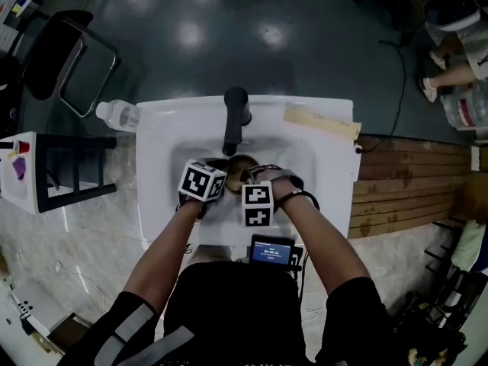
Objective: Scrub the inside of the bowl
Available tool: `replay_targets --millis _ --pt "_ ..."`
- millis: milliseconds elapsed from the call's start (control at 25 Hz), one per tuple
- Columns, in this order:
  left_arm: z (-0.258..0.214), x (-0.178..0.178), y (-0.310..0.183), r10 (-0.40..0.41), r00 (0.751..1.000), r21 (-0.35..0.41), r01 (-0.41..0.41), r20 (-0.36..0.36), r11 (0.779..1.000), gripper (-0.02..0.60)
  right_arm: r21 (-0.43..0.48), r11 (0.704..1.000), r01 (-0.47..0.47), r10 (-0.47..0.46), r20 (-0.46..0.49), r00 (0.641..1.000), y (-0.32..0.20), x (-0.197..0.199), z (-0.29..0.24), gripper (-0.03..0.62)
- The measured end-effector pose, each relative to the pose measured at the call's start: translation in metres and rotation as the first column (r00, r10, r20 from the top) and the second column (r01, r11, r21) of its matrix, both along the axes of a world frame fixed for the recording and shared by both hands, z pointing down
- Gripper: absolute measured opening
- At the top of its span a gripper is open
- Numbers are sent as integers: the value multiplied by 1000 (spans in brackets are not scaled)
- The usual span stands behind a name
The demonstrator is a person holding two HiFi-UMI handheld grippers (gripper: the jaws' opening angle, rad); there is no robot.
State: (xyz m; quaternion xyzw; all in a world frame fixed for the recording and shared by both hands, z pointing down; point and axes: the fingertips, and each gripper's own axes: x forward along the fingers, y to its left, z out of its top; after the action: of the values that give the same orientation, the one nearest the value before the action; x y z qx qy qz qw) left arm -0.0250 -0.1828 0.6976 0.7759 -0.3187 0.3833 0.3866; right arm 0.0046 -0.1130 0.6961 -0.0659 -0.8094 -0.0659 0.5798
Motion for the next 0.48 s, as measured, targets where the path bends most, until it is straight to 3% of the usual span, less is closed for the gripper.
replay_targets --millis 200,480 --pt "-1 0 0 18 1000 11 -18 17 1000 20 -2 999 34 -34 4 999 6 4 -9 40" --pt "-4 -1 -1 17 999 19 -18 50 1000 20 12 1000 -22 22 8 1000 9 23 -22 40"
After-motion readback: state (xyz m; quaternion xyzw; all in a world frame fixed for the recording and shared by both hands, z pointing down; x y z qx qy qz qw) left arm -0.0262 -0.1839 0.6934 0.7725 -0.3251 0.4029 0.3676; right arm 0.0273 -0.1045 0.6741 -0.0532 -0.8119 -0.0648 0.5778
